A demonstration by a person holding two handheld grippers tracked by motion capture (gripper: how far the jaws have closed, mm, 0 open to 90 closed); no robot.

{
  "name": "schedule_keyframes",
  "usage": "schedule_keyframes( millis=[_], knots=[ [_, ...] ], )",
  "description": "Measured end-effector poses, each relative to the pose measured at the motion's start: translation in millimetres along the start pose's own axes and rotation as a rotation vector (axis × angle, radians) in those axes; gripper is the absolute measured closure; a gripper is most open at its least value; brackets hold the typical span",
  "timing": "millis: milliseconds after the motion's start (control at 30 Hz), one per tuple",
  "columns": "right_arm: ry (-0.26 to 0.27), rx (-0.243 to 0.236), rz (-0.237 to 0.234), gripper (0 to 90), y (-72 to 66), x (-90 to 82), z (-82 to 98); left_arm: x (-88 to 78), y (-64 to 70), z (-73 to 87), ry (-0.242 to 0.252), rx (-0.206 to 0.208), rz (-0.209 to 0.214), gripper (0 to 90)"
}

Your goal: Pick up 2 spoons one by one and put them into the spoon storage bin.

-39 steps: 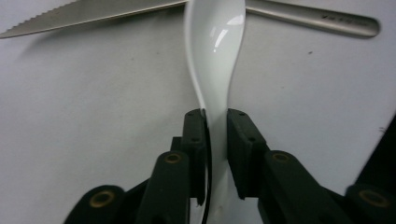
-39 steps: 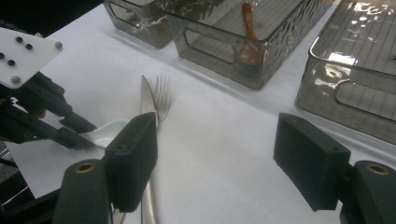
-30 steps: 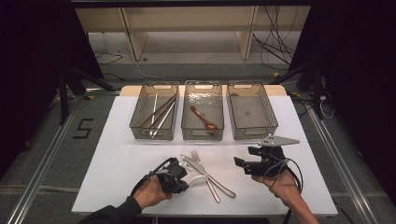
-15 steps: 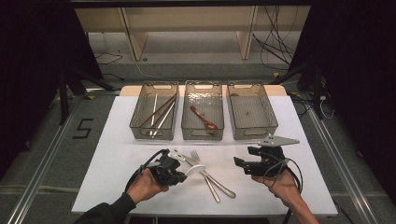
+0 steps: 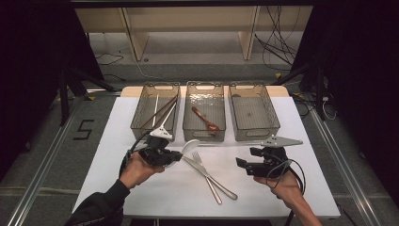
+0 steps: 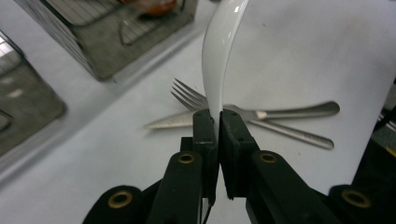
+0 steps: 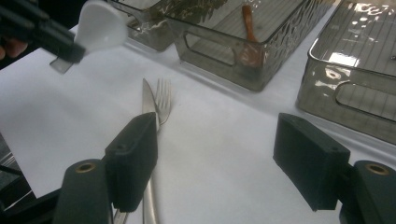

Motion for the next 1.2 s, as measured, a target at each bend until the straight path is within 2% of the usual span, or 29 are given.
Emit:
schedule_keyframes(
  millis=[333,500,633,767,1200],
  knots=[
    [0.004,-0.003,-0.002,31.3,-0.4,-0.5,-0.1,-4.1,-20.5,-37.0,0.081,-0.011,-0.026,85.1],
    [0.005,-0.002,-0.005,31.3,-0.3,-0.5,-0.2,2.2,-32.4,-56.1,0.124,-0.031,-0.041,85.1],
    [0.008,0.0,-0.007,31.3,-0.3,-0.7,-0.3,9.3,-41.7,-68.4,0.137,-0.038,-0.054,85.1],
    [0.009,0.0,-0.01,31.3,-0.4,-0.9,-0.3,14.6,-52.0,-78.1,0.182,-0.064,-0.056,85.1],
    [0.011,0.002,-0.022,31.2,-1.3,-0.2,-1.1,27.4,-75.0,-102.7,0.223,-0.096,-0.086,85.1]
  ],
)
Point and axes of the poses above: each handheld gripper's, and its own axes: x roughly forward along the jaws, z roughly out of its underside, y roughly to its right, the point moved 1 cm from there along x, roughly forward along the jaws, and after that the axes turned 15 degrees about z, right-handed, at the moved point
